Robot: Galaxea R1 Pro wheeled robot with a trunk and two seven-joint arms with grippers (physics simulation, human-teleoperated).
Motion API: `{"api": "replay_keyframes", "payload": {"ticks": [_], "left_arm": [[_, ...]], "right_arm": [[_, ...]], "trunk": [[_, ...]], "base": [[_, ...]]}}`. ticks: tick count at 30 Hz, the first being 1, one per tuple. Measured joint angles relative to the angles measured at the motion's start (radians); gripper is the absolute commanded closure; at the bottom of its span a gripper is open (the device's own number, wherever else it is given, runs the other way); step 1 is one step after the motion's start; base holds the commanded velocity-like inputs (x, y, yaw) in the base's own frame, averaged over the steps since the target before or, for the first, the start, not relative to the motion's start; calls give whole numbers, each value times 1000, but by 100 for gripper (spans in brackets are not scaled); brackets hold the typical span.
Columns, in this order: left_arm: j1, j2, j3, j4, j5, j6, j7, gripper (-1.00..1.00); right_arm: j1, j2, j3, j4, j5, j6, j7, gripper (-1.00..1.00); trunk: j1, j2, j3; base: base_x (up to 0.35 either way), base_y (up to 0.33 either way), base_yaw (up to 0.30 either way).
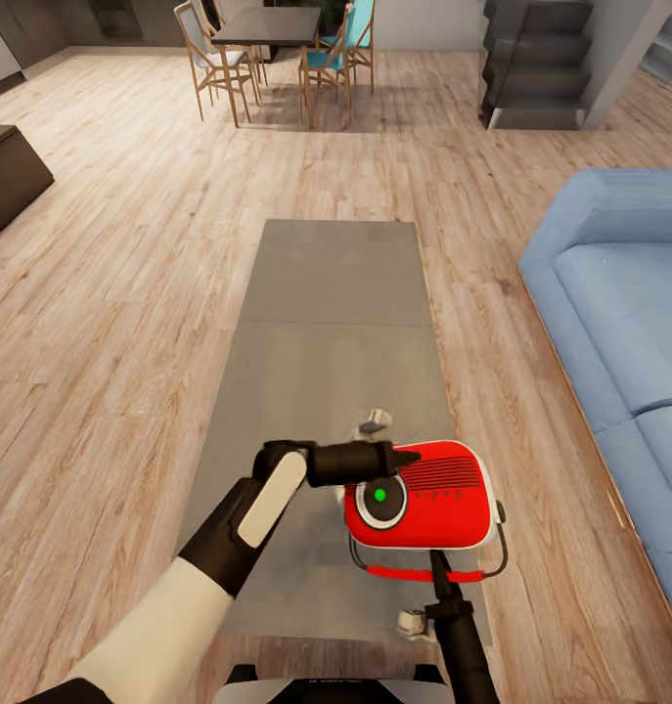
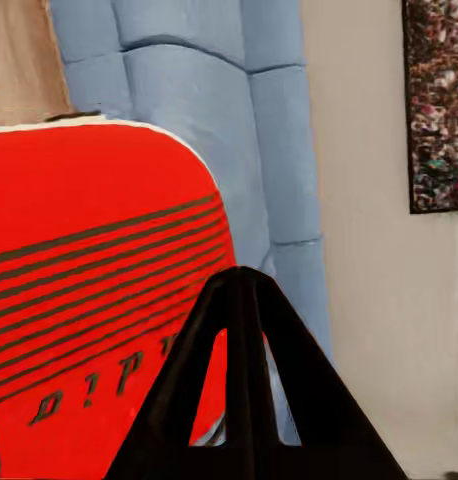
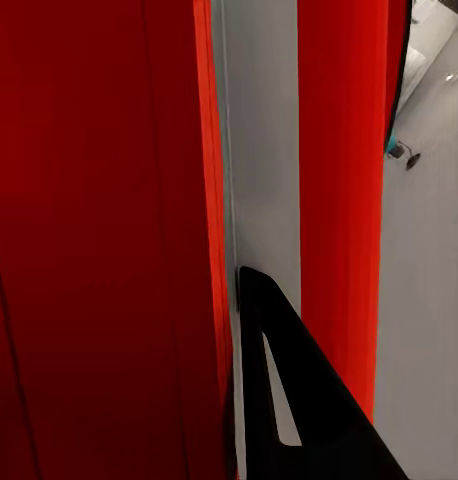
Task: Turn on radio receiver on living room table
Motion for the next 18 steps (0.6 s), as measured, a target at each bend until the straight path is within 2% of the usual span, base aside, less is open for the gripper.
{"api": "replay_keyframes", "payload": {"ticks": [1,3,7,11,14,18], "left_arm": [[0,0,-13,-74,27,27,25,100],[0,0,-22,-169,45,69,61,100],[0,0,-29,-296,58,117,92,100],[0,0,-29,-317,58,124,96,100],[0,0,-29,-320,57,125,104,100],[0,0,-26,-319,56,126,124,100]], "right_arm": [[0,0,-1,0,2,2,1,100],[0,0,-3,0,-4,-1,7,100],[0,-5,-6,-3,-2,0,37,100],[0,-14,-10,-22,-1,1,60,100],[0,-20,-12,-70,-1,0,89,100],[0,-58,-14,-168,-7,-2,160,100]], "trunk": [[0,0,0],[0,0,0],[0,0,0],[0,0,0],[0,0,0],[0,0,0]], "base": [[0,0,0],[0,0,0],[0,0,0],[0,0,0],[0,0,0],[0,0,0]]}}
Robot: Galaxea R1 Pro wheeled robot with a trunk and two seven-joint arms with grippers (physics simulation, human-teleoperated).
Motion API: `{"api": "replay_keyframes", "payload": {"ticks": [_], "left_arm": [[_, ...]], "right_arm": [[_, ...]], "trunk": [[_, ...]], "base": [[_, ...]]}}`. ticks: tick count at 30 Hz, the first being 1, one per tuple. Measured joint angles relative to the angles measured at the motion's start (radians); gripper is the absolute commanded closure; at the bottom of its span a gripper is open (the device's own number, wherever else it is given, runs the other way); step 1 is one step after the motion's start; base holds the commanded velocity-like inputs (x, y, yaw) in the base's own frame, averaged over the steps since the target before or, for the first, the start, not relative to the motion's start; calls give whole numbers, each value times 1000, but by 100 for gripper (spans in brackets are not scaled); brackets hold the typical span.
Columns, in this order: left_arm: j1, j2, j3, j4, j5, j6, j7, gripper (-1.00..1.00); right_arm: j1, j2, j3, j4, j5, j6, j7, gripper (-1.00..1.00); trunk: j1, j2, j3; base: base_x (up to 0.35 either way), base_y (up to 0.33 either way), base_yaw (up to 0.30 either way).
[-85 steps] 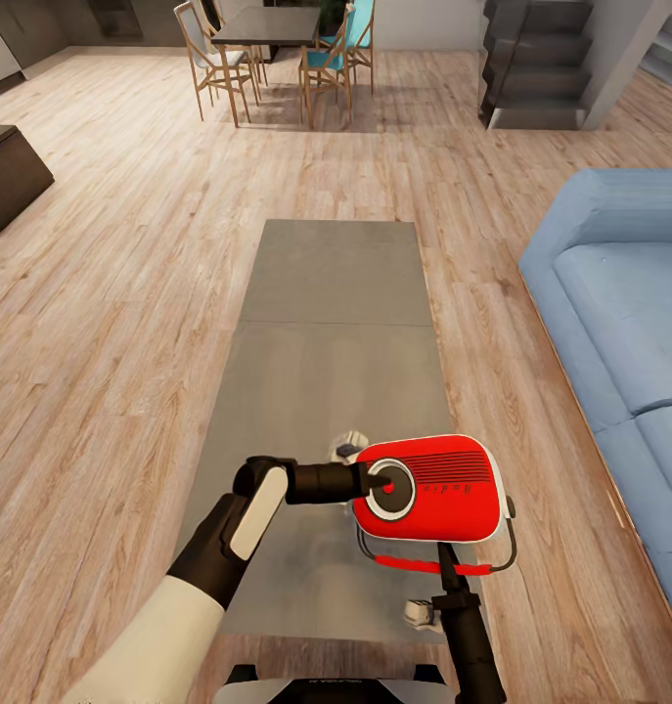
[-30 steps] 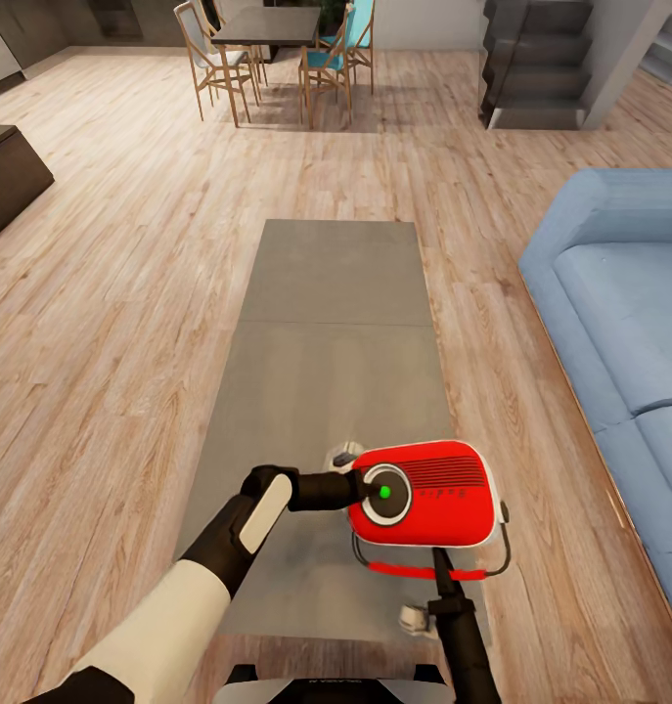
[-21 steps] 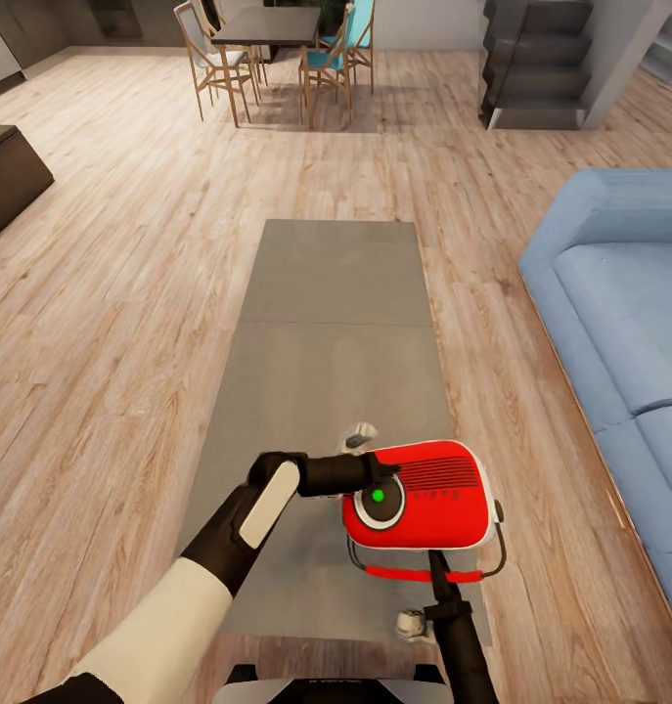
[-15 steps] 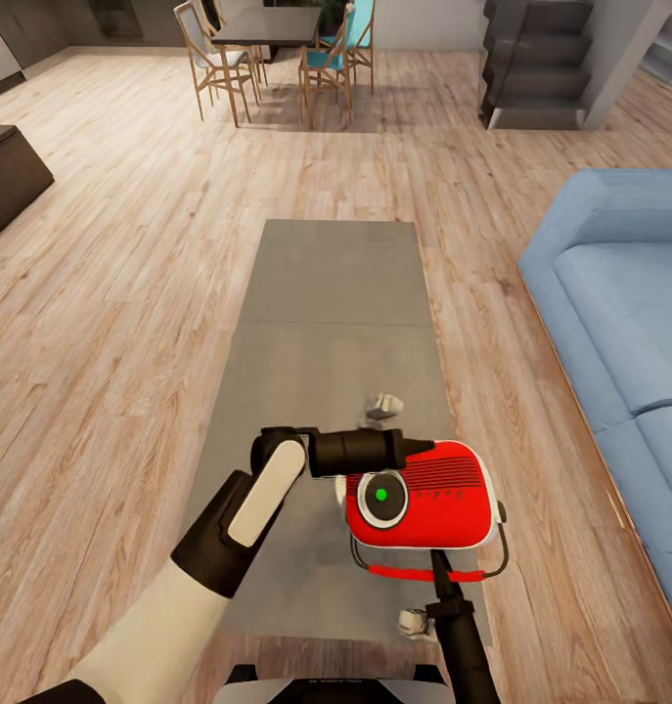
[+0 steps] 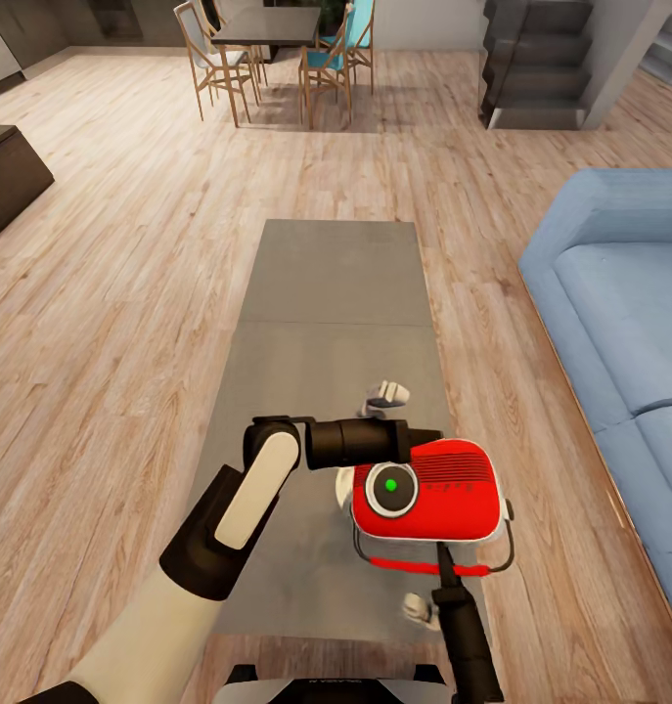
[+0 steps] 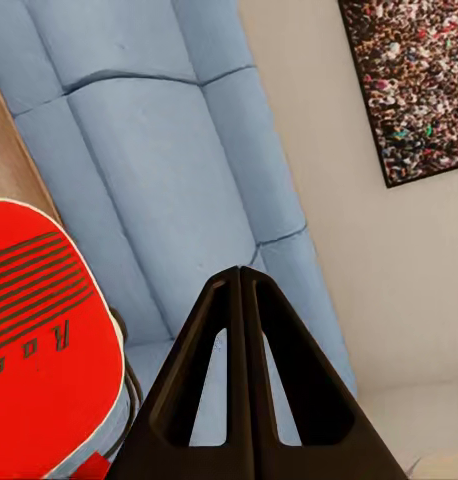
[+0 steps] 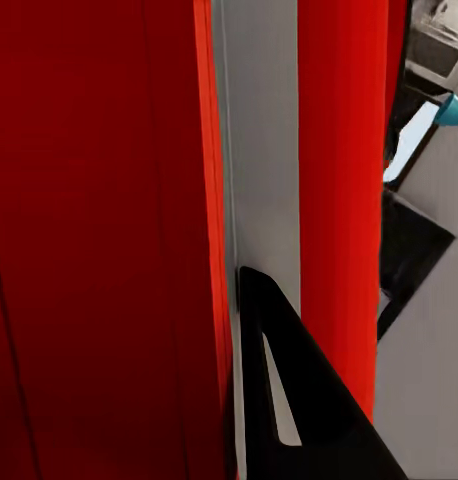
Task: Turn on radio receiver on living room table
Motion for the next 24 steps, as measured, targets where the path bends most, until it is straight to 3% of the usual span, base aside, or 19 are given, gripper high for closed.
{"api": "replay_keyframes", "payload": {"ticks": [6,7,10,14,20,24], "left_arm": [[0,0,4,5,-1,0,18,100],[0,0,5,5,-1,0,18,100],[0,0,6,6,-4,1,19,100],[0,0,15,7,-3,0,19,100],[0,0,45,7,-4,1,19,100],[0,0,49,7,-4,1,19,100]], "right_arm": [[0,-123,-3,-264,9,4,193,100],[0,-154,-4,-327,8,4,237,100],[0,-201,-35,-423,11,7,315,100],[0,-226,-143,-470,9,-2,411,100],[0,-246,-309,-508,14,-137,576,100],[0,-252,-468,-527,18,-252,715,100]], "trunk": [[0,0,0],[0,0,0],[0,0,0],[0,0,0],[0,0,0],[0,0,0]], "base": [[0,0,0],[0,0,0],[0,0,0],[0,0,0],[0,0,0],[0,0,0]]}}
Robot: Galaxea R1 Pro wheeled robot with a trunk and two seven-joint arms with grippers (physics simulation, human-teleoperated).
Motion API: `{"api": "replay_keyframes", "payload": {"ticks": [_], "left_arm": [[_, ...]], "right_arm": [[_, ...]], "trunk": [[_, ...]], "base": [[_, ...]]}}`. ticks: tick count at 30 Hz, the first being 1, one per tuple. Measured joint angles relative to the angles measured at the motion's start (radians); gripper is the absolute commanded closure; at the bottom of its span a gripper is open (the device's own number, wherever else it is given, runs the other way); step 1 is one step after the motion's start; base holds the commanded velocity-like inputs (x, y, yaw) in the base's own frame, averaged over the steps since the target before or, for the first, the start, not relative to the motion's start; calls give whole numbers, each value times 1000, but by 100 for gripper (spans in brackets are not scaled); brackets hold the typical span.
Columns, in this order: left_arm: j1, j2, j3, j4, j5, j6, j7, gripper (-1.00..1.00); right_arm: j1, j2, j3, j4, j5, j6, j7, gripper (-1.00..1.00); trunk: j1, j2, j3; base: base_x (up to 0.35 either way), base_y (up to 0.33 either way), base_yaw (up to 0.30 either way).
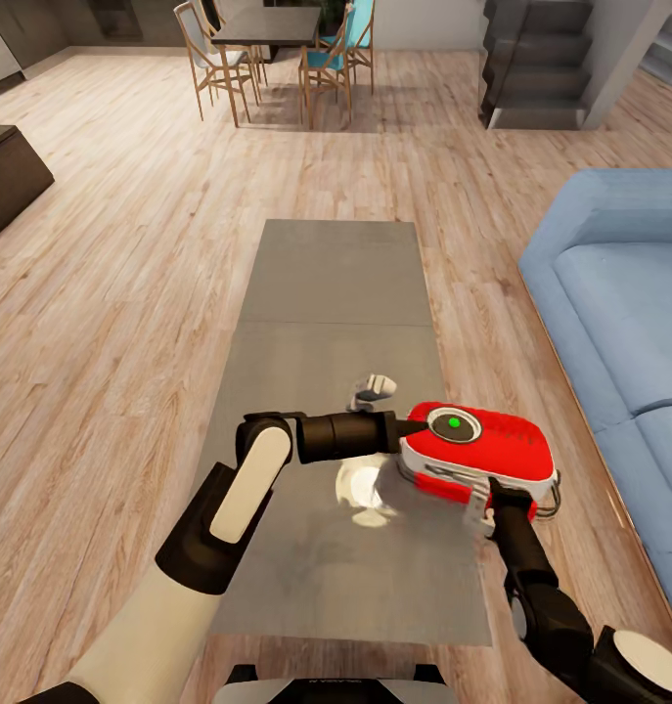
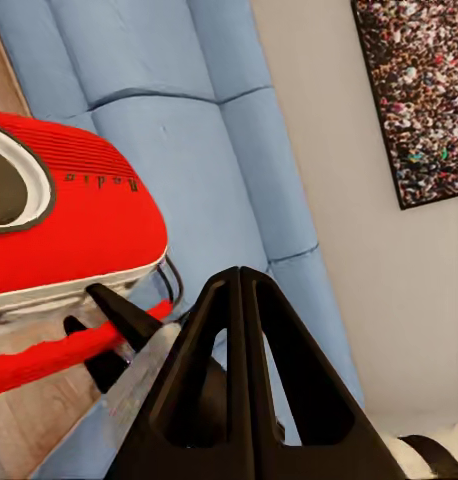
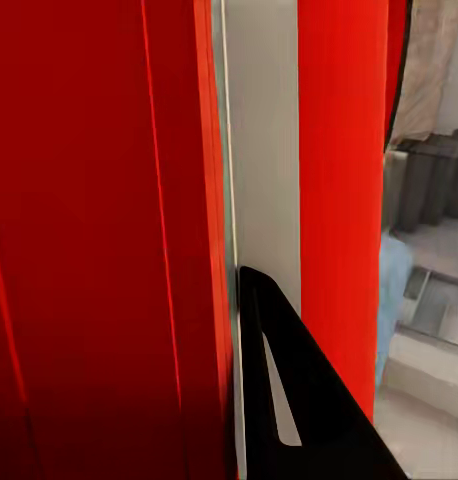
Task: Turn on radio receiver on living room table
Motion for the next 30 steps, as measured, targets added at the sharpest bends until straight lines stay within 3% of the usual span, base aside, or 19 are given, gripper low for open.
{"api": "replay_keyframes", "payload": {"ticks": [4,5,6,10,13,15,18,20,24,26,27,30], "left_arm": [[0,0,1,0,-1,0,0,100],[0,0,1,2,-2,0,0,100],[0,0,1,3,-1,0,0,100],[0,0,0,8,-2,-1,0,100],[0,0,1,17,-2,-1,0,100],[0,0,0,22,-2,-1,0,100],[0,0,1,33,-3,-2,1,100],[0,1,6,50,-4,-3,2,100],[0,15,12,95,-5,-8,4,100],[0,21,13,109,-5,-11,4,100],[0,23,13,112,-6,-11,4,100],[0,32,13,117,-20,-12,4,100]], "right_arm": [[0,-1,-207,-18,3,-129,193,100],[0,-1,-295,-22,-4,-176,280,100],[0,-1,-363,-24,16,-206,339,100],[2,0,-599,-30,19,-323,578,100],[-11,3,-835,-31,9,-383,911,100],[-26,7,-916,-30,-19,-391,1035,100],[-38,7,-988,-29,-114,-388,1147,100],[-41,4,-1011,-27,-218,-379,1196,100],[-49,6,-1022,-22,-311,-329,1223,100],[-89,14,-1023,-18,-338,-266,1225,100],[-118,23,-1022,-15,-349,-225,1226,100],[-220,113,-1014,6,-366,-53,1229,100]], "trunk": [[0,0,0],[0,0,0],[0,0,0],[0,0,0],[0,0,0],[0,0,0],[0,0,0],[0,0,0],[0,0,0],[0,0,0],[0,0,0],[0,0,0]], "base": [[0,0,0],[0,0,0],[0,0,0],[0,0,0],[0,0,0],[0,0,0],[0,0,0],[0,0,0],[0,0,0],[0,0,0],[0,0,0],[0,0,0]]}}
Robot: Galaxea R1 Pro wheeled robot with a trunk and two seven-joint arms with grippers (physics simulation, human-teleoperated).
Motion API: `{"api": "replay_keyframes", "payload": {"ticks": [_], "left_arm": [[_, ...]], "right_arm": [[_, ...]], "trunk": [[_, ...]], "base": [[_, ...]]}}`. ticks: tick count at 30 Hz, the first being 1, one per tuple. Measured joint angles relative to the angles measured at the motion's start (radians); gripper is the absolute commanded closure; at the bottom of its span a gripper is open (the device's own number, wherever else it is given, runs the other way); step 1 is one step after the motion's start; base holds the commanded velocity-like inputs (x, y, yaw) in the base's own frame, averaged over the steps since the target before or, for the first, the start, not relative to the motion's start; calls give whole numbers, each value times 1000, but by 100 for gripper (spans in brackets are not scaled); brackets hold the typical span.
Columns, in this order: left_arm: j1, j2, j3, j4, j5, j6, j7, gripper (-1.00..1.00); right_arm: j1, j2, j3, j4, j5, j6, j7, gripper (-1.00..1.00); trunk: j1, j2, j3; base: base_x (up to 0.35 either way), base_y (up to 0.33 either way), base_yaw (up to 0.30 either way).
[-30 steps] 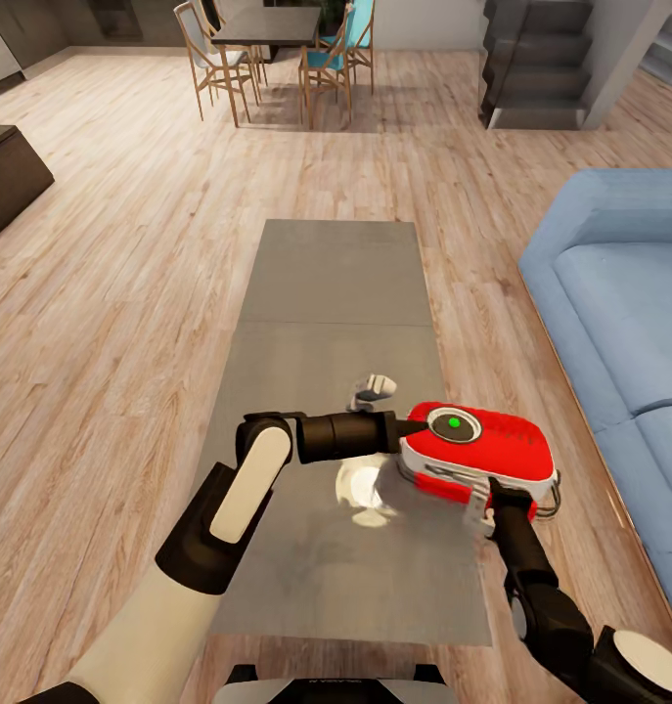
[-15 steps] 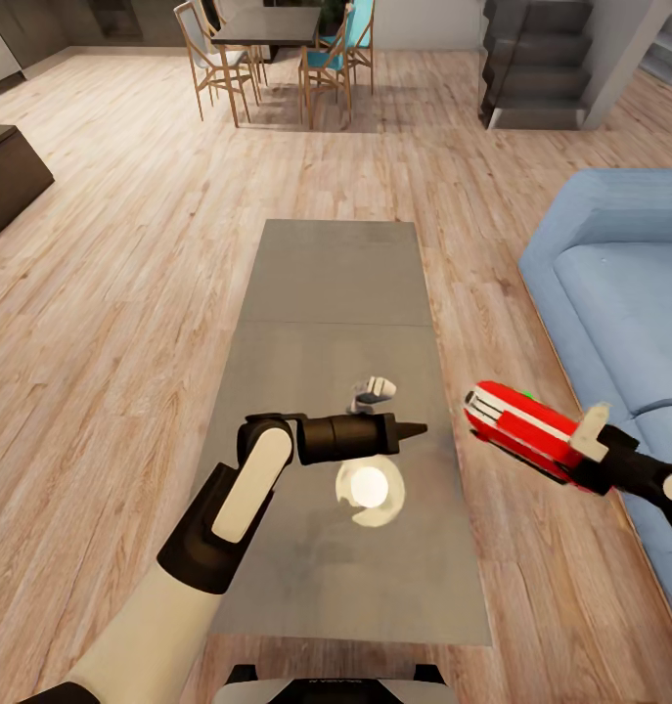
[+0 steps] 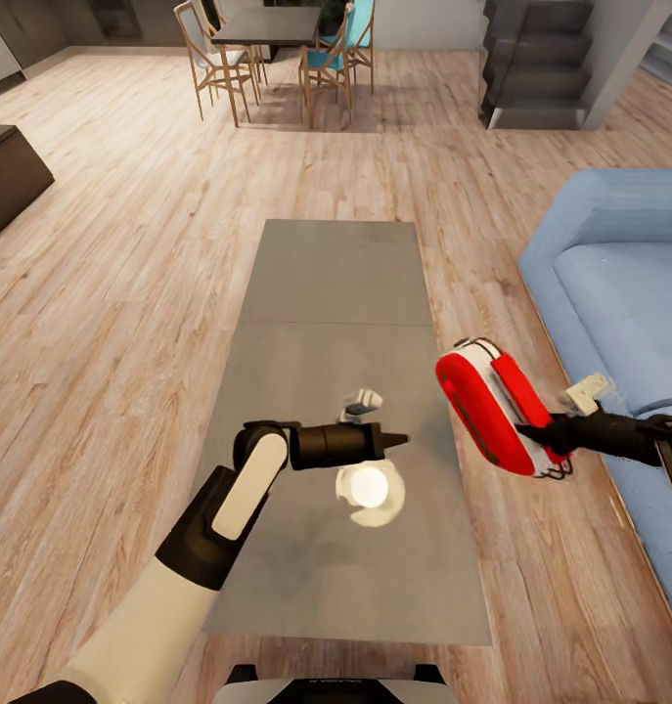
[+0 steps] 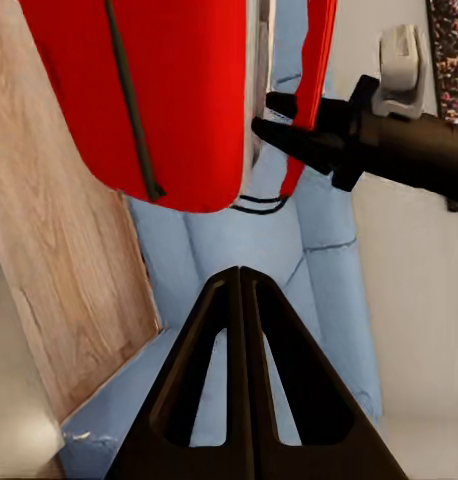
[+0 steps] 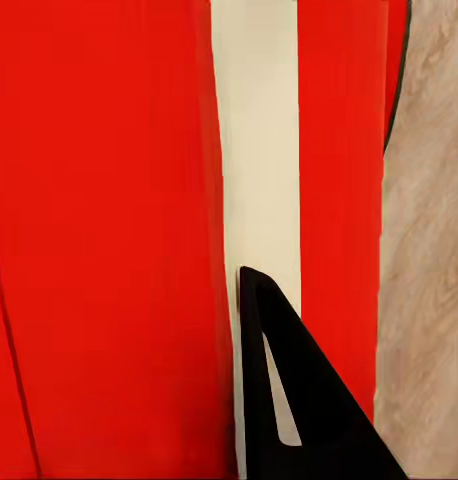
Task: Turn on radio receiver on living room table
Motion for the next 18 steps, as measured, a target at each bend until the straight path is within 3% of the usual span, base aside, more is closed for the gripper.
{"api": "replay_keyframes", "payload": {"ticks": [1,2,4,6,10,11,13,14,18], "left_arm": [[0,6,0,0,-6,0,0,100],[0,20,-1,1,-15,0,0,100],[0,45,-1,-1,-21,-1,-1,100],[0,66,-2,-3,-23,-1,-3,100],[0,109,-3,-12,-22,-3,-9,100],[0,121,-3,-15,-22,-3,-11,100],[0,132,-3,-16,-21,-3,-13,100],[0,134,-3,-17,-21,-3,-13,100],[0,140,-3,-26,-20,-1,-14,100]], "right_arm": [[-20,30,3,6,5,38,0,100],[-47,82,18,22,36,82,-8,100],[-80,149,69,61,39,152,-14,100],[-116,213,83,125,114,169,-27,100],[-166,364,96,232,191,212,-81,100],[-172,409,98,246,227,208,-93,100],[-175,458,101,253,204,226,-99,100],[-176,473,102,255,217,221,-102,100],[-177,496,104,257,232,218,-104,100]], "trunk": [[0,0,0],[0,0,0],[0,0,0],[0,0,0],[0,0,0],[0,0,0],[0,0,0],[0,0,0],[0,0,0]], "base": [[0,0,0],[0,0,0],[0,0,0],[0,0,0],[0,0,0],[0,0,0],[0,0,0],[0,0,0],[0,0,0]]}}
